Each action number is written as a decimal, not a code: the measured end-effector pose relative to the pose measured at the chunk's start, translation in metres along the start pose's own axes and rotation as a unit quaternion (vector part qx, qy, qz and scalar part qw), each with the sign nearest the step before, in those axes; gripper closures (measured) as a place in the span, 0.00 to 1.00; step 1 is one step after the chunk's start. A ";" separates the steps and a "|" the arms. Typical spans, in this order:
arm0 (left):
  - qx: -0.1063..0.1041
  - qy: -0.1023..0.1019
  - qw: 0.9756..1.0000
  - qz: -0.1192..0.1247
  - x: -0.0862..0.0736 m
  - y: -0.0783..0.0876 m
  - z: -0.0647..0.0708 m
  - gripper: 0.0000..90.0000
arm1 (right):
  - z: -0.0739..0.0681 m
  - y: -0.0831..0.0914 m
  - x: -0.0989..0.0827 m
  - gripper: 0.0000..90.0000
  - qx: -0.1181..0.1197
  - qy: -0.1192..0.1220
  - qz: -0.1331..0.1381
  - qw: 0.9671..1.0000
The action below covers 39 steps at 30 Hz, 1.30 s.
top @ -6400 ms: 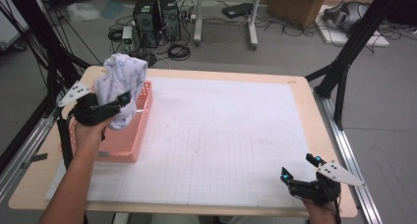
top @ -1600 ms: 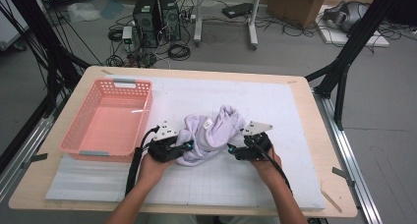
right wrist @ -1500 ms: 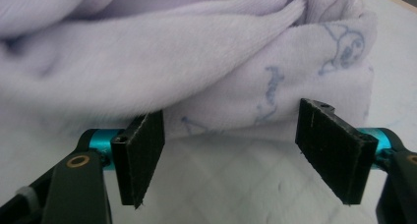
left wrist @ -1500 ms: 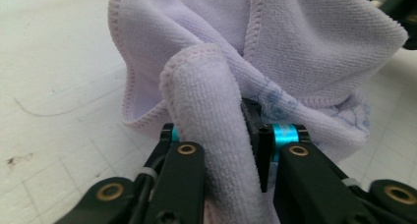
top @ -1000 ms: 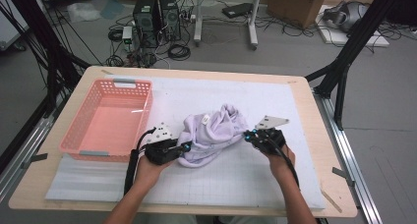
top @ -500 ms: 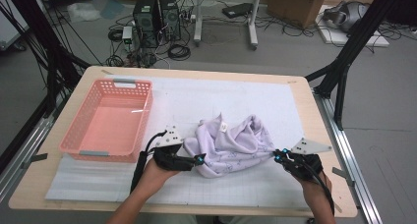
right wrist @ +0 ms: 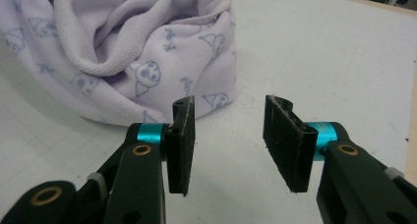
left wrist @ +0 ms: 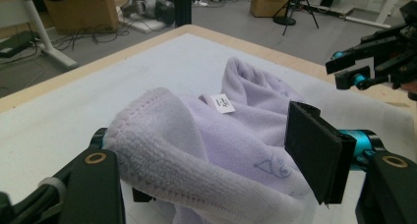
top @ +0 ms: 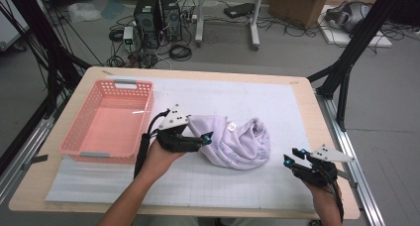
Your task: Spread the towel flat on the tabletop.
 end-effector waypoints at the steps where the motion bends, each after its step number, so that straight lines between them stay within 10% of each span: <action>1: 0.003 -0.001 1.000 0.001 0.001 0.003 -0.002 0.39 | -0.001 -0.001 0.000 0.60 0.000 0.002 0.000 1.000; 9: 0.035 0.020 0.999 0.028 0.010 0.038 -0.023 0.35 | -0.003 -0.002 -0.001 0.55 -0.001 -0.001 0.002 1.000; 16: -0.009 -0.004 1.000 -0.030 -0.001 0.001 -0.008 0.43 | -0.009 -0.009 0.002 0.54 0.005 0.005 -0.003 1.000; 23: -0.071 -0.020 0.989 -0.129 -0.029 -0.080 0.029 0.43 | -0.006 -0.008 -0.003 0.54 0.002 0.000 -0.007 1.000; 28: -0.061 -0.036 0.980 -0.187 -0.043 -0.119 0.042 0.38 | -0.004 -0.009 -0.006 0.53 0.002 -0.003 -0.010 1.000; 31: -0.041 -0.055 0.976 -0.209 -0.047 -0.129 0.041 0.67 | -0.005 -0.011 -0.006 0.53 0.004 0.000 -0.013 1.000; 32: -0.042 -0.058 0.977 -0.201 -0.045 -0.129 0.040 0.87 | -0.006 -0.011 -0.006 0.53 0.004 0.002 -0.014 1.000; 39: -0.029 -0.010 0.991 -0.134 -0.015 -0.104 0.009 0.91 | -0.006 -0.011 -0.006 0.53 0.006 0.002 -0.013 1.000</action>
Point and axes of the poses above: each handheld gripper's, and its own axes: y roughly backward along the jaws, x roughly out of its top, z roughly to its right, the point moved 6 cm from there along -y, roughly forward along the jaws, and after that the axes turned 10 degrees about y, right-handed, at the moved point
